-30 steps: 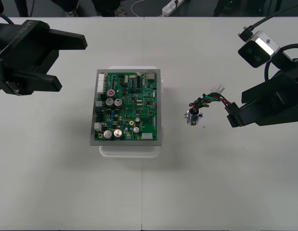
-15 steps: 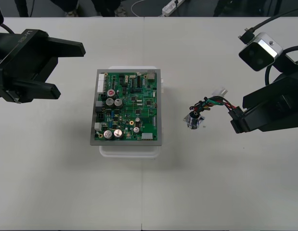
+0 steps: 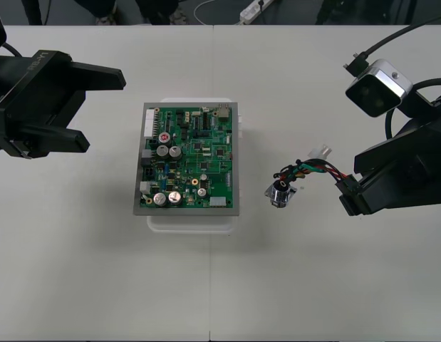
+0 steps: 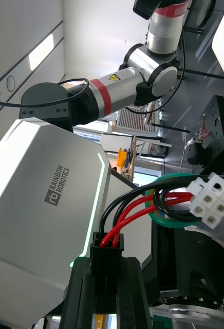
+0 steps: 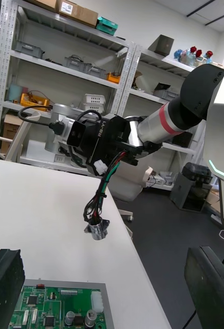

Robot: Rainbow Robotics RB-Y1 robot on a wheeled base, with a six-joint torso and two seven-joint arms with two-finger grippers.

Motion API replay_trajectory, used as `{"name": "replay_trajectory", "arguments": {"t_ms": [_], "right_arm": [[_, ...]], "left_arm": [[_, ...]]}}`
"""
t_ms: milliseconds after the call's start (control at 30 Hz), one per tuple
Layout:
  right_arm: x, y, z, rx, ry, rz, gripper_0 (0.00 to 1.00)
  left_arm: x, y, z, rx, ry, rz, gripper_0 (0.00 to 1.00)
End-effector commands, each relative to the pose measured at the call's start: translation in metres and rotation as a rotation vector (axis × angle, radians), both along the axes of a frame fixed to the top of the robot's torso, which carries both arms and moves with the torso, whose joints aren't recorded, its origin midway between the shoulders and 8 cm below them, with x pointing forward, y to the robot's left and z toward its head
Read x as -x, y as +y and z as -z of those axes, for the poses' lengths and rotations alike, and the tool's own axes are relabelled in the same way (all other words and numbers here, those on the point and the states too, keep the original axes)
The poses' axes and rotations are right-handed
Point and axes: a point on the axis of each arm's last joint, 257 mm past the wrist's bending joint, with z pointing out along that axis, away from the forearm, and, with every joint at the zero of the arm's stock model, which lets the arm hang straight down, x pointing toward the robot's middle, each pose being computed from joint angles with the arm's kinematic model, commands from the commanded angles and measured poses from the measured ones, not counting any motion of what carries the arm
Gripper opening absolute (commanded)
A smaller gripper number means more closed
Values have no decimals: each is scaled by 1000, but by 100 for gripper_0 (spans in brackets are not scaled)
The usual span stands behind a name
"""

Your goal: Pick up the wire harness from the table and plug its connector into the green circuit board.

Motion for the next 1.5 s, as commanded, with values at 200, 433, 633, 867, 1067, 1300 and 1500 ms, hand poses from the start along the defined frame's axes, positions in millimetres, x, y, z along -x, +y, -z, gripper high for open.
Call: {"name": "replay_trajectory", "arguments": {"t_ms": [200, 433, 633, 867, 1067, 1300, 1500], "right_arm": [[7, 1, -3, 45, 27, -38, 0], [-5, 7, -9, 28, 30, -35, 0], [-5, 16, -8, 44, 33, -67, 0], [1, 27, -7, 44, 21, -112, 0], [-1, 37, -3, 49, -11, -121, 0], [0, 47, -6, 32, -3, -148, 0], [6, 56, -4, 37, 0, -186, 0]], "left_arm": [[17, 3, -5, 12, -121, 36, 91], [19, 3, -6, 14, -125, 41, 91], [20, 2, -6, 14, -127, 44, 92], [21, 2, -7, 14, -128, 45, 92], [21, 2, -7, 14, -128, 45, 91], [21, 2, -7, 14, -128, 45, 92], [21, 2, -7, 16, -129, 45, 91]]}}
